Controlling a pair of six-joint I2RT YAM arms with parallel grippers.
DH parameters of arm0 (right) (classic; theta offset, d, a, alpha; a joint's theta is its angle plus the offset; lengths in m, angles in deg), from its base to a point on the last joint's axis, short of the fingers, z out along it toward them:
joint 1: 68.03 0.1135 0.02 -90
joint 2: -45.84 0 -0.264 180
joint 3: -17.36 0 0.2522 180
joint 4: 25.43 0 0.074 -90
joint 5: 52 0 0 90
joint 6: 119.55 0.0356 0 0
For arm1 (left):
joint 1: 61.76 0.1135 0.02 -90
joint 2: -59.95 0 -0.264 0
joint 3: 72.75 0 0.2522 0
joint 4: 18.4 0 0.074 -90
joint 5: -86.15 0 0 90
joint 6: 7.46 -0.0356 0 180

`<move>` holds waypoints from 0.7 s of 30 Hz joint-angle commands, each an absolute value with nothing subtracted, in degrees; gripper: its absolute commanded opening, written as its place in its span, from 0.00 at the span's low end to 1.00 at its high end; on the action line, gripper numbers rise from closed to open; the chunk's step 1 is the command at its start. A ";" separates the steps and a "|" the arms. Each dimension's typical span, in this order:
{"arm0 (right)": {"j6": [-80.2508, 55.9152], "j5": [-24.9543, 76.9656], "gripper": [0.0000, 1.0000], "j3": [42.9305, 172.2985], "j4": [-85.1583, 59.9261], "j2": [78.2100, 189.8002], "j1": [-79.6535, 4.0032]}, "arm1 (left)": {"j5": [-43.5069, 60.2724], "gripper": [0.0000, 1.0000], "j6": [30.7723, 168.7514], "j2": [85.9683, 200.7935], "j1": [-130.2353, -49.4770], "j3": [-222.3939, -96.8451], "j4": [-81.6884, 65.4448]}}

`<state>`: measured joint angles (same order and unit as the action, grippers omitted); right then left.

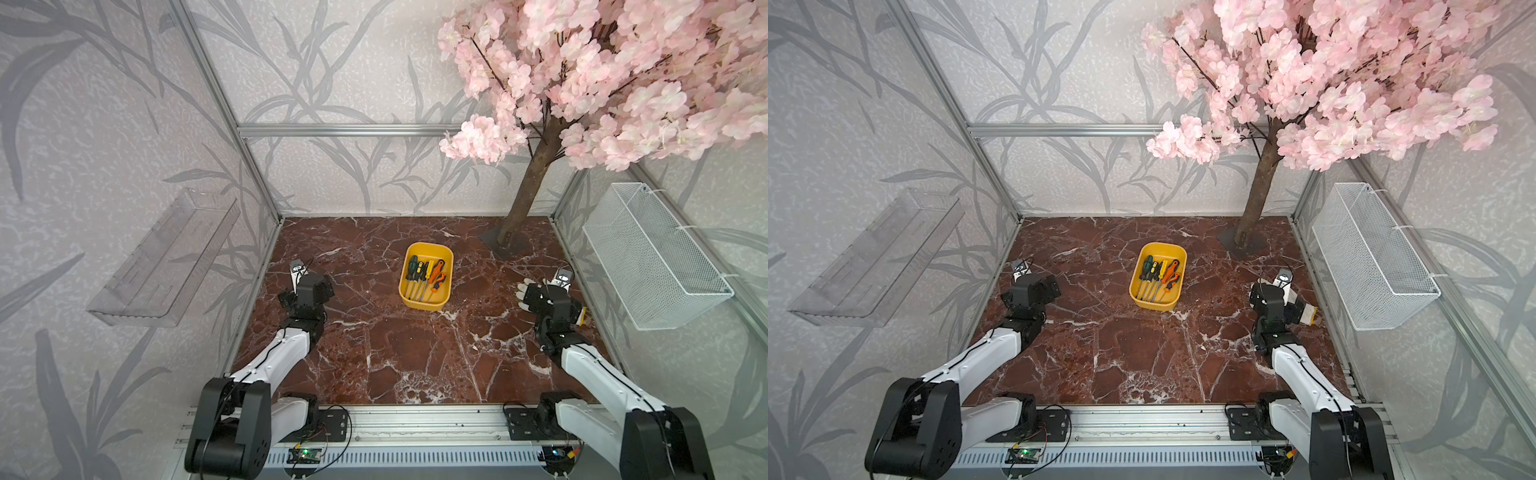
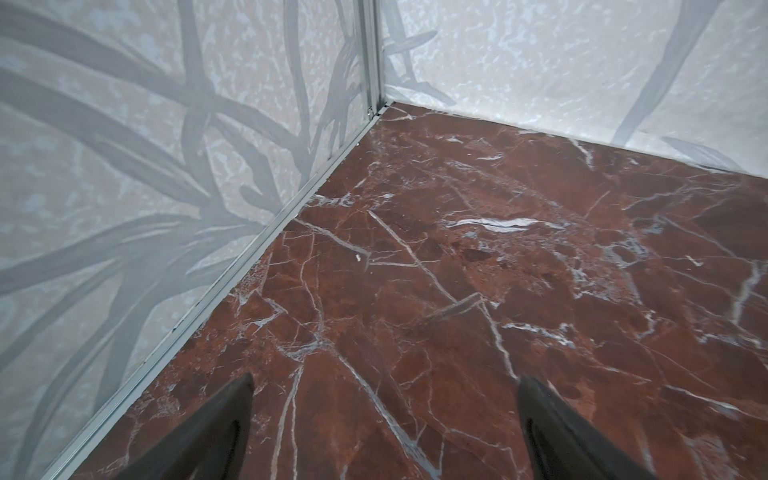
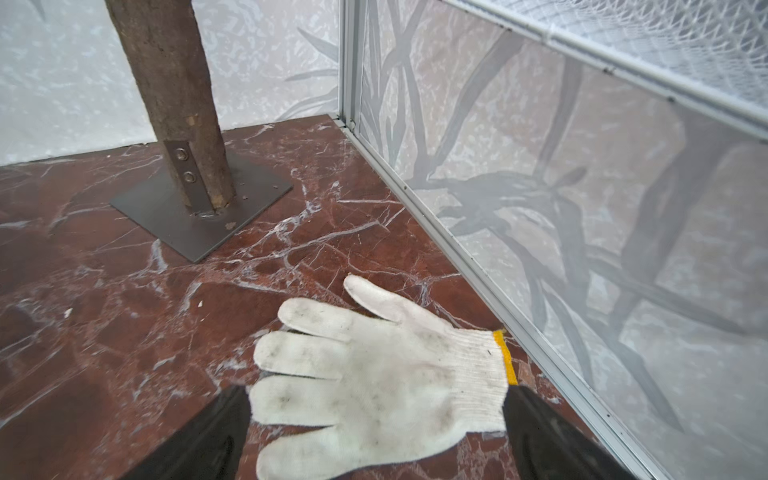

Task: Put the screwdriver on the desktop into the storage box
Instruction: Reset both arms

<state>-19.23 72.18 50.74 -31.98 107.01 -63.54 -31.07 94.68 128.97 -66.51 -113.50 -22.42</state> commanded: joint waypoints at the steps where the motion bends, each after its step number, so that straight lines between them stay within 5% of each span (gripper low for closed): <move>1: -21.87 70.08 0.99 47.66 -50.61 112.43 -63.54 | -31.45 1.00 90.33 130.95 -65.80 -111.52 -35.13; 5: -24.13 65.65 0.99 45.82 -68.86 123.11 -63.46 | -27.66 1.00 87.92 131.31 -64.60 -105.29 -50.06; 14: -29.07 55.07 0.99 45.68 -84.67 139.28 -63.46 | -22.95 1.00 87.49 141.89 -63.43 -99.62 -70.88; 18: -28.10 55.13 0.99 47.58 -78.68 137.76 -63.54 | -16.26 1.00 82.88 149.21 -63.79 -98.13 -83.31; 21: -28.00 56.21 0.99 49.90 -73.35 137.15 -63.37 | -16.34 1.00 83.45 147.40 -63.80 -99.52 -76.68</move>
